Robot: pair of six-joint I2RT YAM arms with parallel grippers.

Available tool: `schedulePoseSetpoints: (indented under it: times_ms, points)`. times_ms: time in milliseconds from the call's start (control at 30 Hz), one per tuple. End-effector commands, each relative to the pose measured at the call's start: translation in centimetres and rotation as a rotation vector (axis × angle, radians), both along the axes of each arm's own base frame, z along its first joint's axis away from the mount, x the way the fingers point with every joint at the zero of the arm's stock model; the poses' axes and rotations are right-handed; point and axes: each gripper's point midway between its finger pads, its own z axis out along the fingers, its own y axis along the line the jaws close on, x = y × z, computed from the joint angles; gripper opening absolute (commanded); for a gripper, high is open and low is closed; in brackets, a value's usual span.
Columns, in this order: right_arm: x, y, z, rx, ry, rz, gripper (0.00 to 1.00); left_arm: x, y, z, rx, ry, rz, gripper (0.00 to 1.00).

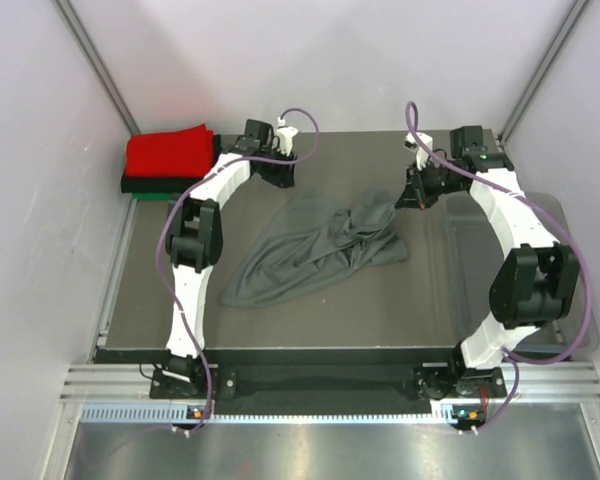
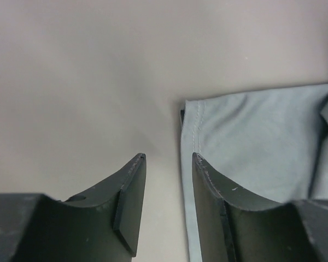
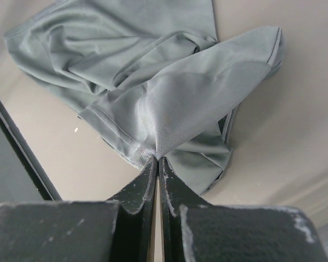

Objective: Fold and stack the t-shirts
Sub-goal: Flatten the tshirt out

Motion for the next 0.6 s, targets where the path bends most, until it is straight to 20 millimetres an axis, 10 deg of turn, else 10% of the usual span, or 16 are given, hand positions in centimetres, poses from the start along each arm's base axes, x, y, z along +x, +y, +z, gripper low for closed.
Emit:
schedulePoseSetpoints:
  times_ms: [0, 567]
  points:
    - [-0.5, 0.1, 1.9, 0.061, -0.040, 0.027, 0.00, 1.6, -1.6, 2.4, -0.063, -0.063, -0.028, 0.45]
    - [-1.3, 0.4, 1.1, 0.075, -0.014, 0.055, 0.00, 2.4, -5.1, -3.8, -0.098, 0.028, -0.056, 0.45]
